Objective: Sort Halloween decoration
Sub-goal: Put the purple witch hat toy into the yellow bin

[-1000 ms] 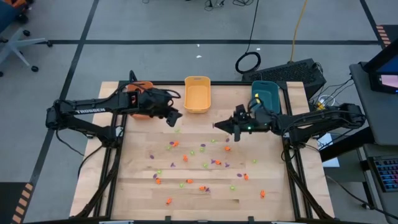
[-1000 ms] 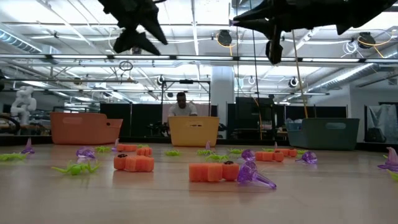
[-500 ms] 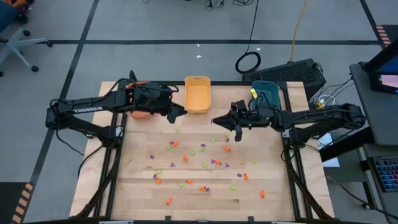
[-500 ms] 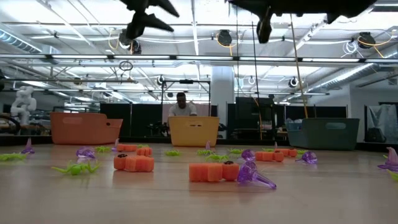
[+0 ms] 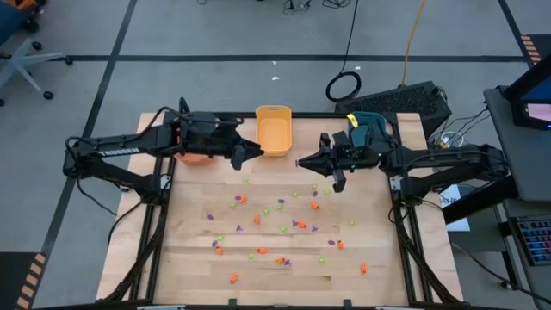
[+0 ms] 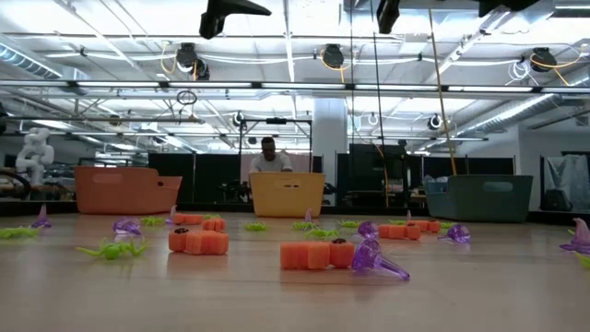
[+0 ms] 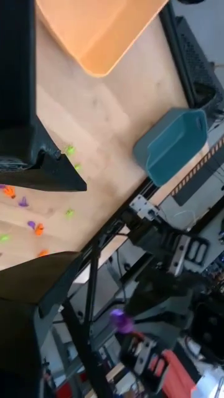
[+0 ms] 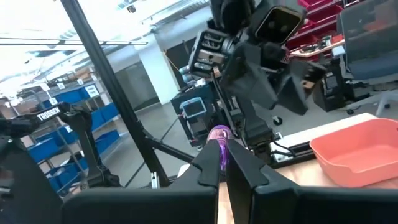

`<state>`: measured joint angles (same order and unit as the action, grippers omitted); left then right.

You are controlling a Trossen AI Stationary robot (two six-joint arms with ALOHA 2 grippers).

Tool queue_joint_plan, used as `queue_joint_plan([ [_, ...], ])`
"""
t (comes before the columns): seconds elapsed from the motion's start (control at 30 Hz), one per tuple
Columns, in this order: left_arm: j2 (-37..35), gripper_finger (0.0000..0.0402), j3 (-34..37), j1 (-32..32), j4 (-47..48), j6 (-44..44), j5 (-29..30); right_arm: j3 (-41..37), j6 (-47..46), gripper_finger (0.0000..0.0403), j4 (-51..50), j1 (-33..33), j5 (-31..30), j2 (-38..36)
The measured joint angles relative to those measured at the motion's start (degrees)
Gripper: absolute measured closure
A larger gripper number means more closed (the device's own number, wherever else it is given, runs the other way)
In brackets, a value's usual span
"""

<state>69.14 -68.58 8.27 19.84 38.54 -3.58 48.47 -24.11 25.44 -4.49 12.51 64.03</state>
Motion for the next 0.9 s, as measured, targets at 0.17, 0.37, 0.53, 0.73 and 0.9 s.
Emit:
queue_joint_plan([
  [0.17, 0.0, 0.0236, 0.0, -1.9, 0.1, 0.0, -2.4, 0.0, 3.1, 0.0403, -0.3, 0.0, 1.3, -0.6],
  [0.37, 0.0, 0.0236, 0.0, -3.2, 0.0, 0.0, -3.1, 0.0, 2.9, 0.0403, -0.2, 0.0, 1.3, -0.6],
  [0.53, 0.0, 0.0236, 0.0, -3.2, 0.0, -0.7, -2.2, -0.1, 4.6, 0.0403, -0.3, 0.1, 1.3, -0.9],
  [0.73, 0.0, 0.0236, 0.0, -1.6, 0.0, -6.5, 1.8, -0.1, 27.4, 0.0403, -1.5, 0.1, 1.2, -0.8],
  [0.9, 0.0, 0.0236, 0.0, -0.6, 0.0, -7.5, 2.4, -0.1, 40.4, 0.0403, -2.2, -0.2, 0.9, -0.8],
])
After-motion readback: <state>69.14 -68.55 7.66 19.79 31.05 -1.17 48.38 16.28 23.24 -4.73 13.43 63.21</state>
